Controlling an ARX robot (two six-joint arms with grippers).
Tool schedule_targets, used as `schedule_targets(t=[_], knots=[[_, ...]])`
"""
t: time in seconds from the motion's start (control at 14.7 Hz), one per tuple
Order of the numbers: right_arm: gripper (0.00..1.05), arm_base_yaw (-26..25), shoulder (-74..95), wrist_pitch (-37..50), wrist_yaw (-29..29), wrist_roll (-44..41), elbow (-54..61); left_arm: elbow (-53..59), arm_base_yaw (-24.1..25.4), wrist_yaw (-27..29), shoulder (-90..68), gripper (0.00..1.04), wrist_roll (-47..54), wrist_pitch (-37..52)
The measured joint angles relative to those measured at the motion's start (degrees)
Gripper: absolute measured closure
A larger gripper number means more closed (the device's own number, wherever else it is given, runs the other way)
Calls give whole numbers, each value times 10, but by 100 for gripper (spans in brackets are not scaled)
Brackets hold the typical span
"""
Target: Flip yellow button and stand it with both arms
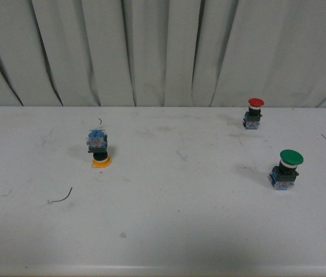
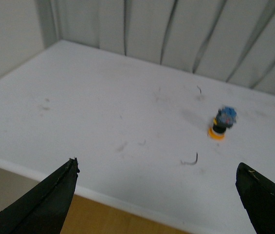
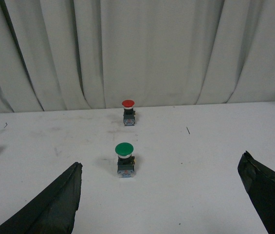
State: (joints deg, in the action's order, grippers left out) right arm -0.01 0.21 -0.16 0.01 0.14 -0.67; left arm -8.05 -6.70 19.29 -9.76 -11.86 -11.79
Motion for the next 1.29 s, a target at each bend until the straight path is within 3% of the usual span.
schedule_targets(t=[0.07,0.2,0.41,0.54,0.88,1.29], knots=[[7,0,0,0,0,0,0,-17,-10,8,0,7,-4,7],[7,0,0,0,0,0,0,-38,14,-40,-42,7,0,78],[7,0,0,0,0,0,0,-74,74,-157,-304,7,22,301],[7,0,0,0,0,0,0,-191,98,-214,-515,7,36,416],[7,0,0,0,0,0,0,-496,30,-198,-913,7,59,325],[7,0,0,0,0,0,0,-701,-29,-172,-1098,7,64,182]])
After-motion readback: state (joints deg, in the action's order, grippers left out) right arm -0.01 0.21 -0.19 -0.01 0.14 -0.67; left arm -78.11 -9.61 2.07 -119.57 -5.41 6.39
